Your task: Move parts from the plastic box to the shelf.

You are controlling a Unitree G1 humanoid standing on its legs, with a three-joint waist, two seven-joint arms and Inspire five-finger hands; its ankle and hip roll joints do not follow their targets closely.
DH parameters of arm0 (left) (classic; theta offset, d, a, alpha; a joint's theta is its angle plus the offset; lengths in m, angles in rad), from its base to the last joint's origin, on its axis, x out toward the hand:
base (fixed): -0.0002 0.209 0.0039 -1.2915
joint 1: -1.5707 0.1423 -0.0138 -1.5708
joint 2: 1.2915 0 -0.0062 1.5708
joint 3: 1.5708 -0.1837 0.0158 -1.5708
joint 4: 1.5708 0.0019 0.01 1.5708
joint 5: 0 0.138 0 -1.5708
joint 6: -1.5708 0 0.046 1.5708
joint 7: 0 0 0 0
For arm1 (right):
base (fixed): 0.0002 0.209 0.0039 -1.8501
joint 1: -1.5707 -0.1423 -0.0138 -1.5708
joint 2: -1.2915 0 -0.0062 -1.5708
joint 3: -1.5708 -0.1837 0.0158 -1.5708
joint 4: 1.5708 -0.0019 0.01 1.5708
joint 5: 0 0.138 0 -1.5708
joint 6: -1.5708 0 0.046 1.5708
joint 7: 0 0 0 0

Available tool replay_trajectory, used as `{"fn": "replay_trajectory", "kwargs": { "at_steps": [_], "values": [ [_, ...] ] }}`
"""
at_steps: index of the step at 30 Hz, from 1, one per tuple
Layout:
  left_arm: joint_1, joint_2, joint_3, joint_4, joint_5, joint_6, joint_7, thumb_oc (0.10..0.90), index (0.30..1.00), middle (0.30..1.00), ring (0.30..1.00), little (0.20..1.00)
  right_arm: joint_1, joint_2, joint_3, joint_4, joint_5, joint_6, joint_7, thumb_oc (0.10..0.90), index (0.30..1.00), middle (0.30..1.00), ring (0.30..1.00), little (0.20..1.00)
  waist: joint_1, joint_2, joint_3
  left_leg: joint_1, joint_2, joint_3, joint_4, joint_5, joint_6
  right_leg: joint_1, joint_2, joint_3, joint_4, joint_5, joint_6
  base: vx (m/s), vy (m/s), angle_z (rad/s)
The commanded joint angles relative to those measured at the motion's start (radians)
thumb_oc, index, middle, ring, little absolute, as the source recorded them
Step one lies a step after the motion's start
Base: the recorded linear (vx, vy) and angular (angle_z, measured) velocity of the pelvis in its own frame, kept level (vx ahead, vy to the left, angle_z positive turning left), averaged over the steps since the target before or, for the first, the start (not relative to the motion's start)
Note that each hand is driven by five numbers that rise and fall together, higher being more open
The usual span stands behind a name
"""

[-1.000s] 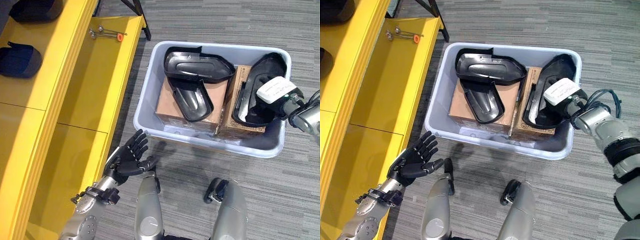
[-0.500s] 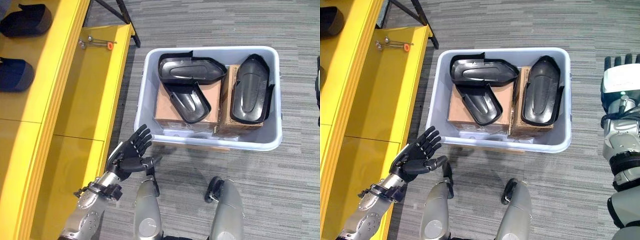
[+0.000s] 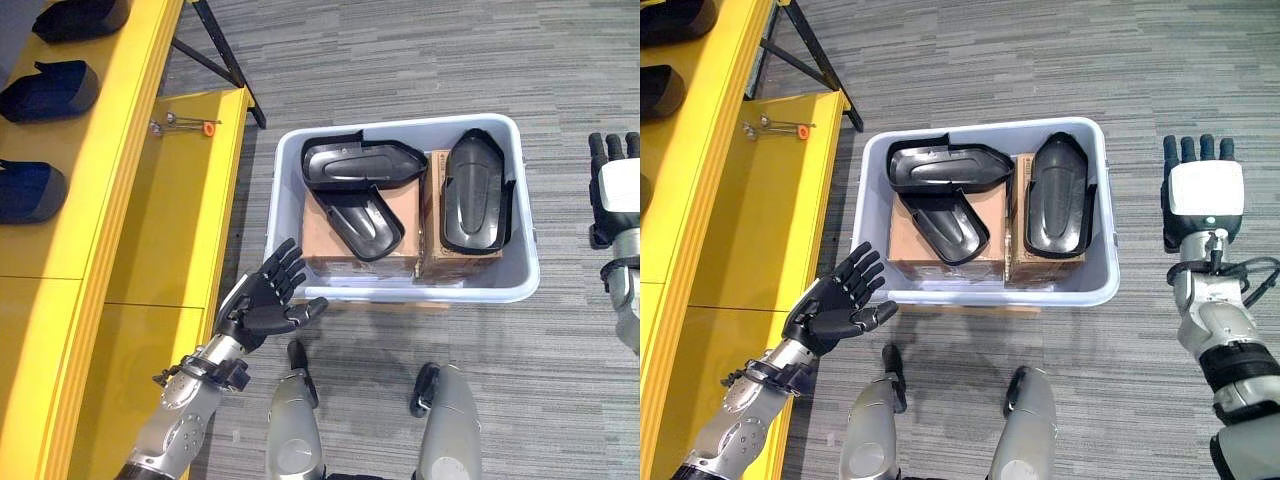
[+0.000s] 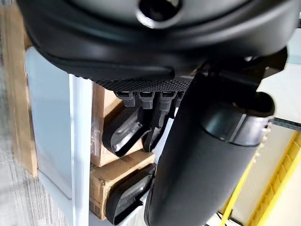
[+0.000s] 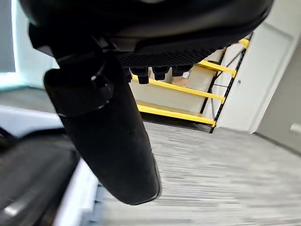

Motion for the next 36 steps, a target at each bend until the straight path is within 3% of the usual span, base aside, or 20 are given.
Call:
{"fn": "replay_trajectory", "kwargs": {
  "at_steps": [1, 5, 11, 17, 26, 31, 36],
  "values": [
    [0.005, -0.028, 0.057, -0.112, -0.016, -0.068, 0.020, 0.900, 1.000, 1.000, 1.000, 1.000, -0.043, 0.056, -0.137, -0.159, 0.087, -0.022, -0.125, 0.900, 1.000, 1.000, 1.000, 1.000, -0.027, -0.032, -0.039, 0.039, -0.011, 0.020, 0.082, -0.164, 0.065, 0.077, 0.083, -0.041, -0.005, -0.074, -0.026, 0.03, 0.086, -0.08],
    [0.008, -0.039, 0.068, -0.131, -0.014, -0.060, 0.059, 0.900, 1.000, 1.000, 1.000, 1.000, 0.045, 0.141, -0.194, -0.342, 0.124, -0.071, -0.099, 0.900, 1.000, 1.000, 1.000, 1.000, -0.047, -0.031, -0.041, 0.046, -0.016, 0.029, 0.076, -0.169, 0.069, 0.080, 0.082, -0.025, -0.020, -0.066, -0.018, 0.02, 0.086, -0.09],
    [-0.007, -0.056, 0.083, -0.136, 0.005, -0.080, 0.126, 0.900, 1.000, 1.000, 1.000, 1.000, 0.069, 0.245, -0.149, -0.510, 0.154, -0.122, 0.036, 0.900, 1.000, 1.000, 1.000, 1.000, -0.063, -0.024, -0.038, 0.052, -0.022, 0.042, 0.065, -0.171, 0.068, 0.082, 0.076, -0.007, -0.050, -0.049, -0.004, 0.01, 0.071, -0.07],
    [-0.026, -0.067, 0.080, -0.145, 0.015, -0.066, 0.142, 0.900, 1.000, 1.000, 1.000, 1.000, 0.032, 0.307, -0.071, -0.535, 0.161, -0.101, 0.076, 0.900, 1.000, 1.000, 1.000, 1.000, -0.050, -0.014, -0.029, 0.042, -0.026, 0.038, 0.061, -0.169, 0.068, 0.072, 0.060, -0.006, -0.062, -0.035, 0.007, 0.00, 0.022, -0.01],
    [-0.069, -0.056, 0.036, -0.137, 0.034, -0.036, 0.133, 0.900, 1.000, 1.000, 1.000, 1.000, -0.113, 0.362, 0.038, -0.398, 0.011, 0.002, 0.066, 0.900, 1.000, 1.000, 1.000, 1.000, -0.003, 0.015, -0.007, -0.008, -0.045, 0.024, 0.061, -0.162, 0.069, 0.032, 0.027, -0.030, -0.048, -0.025, 0.019, 0.00, -0.012, 0.04],
    [-0.099, -0.041, 0.018, -0.120, 0.106, -0.049, 0.105, 0.900, 1.000, 1.000, 1.000, 1.000, -0.220, 0.328, 0.090, -0.215, -0.091, 0.029, 0.035, 0.900, 1.000, 1.000, 1.000, 1.000, 0.030, 0.031, -0.007, -0.055, -0.057, 0.012, 0.068, -0.159, 0.070, -0.005, 0.010, -0.048, -0.032, -0.025, 0.021, -0.01, -0.017, 0.10],
    [-0.109, -0.025, 0.004, -0.104, 0.081, -0.026, 0.101, 0.900, 1.000, 1.000, 1.000, 1.000, -0.281, 0.286, 0.119, -0.095, -0.066, 0.049, 0.029, 0.900, 1.000, 1.000, 1.000, 1.000, 0.050, 0.044, -0.007, -0.104, -0.070, 0.013, 0.089, -0.168, 0.074, -0.045, -0.002, -0.069, -0.014, -0.028, 0.017, -0.02, 0.000, 0.08]
  ]
}}
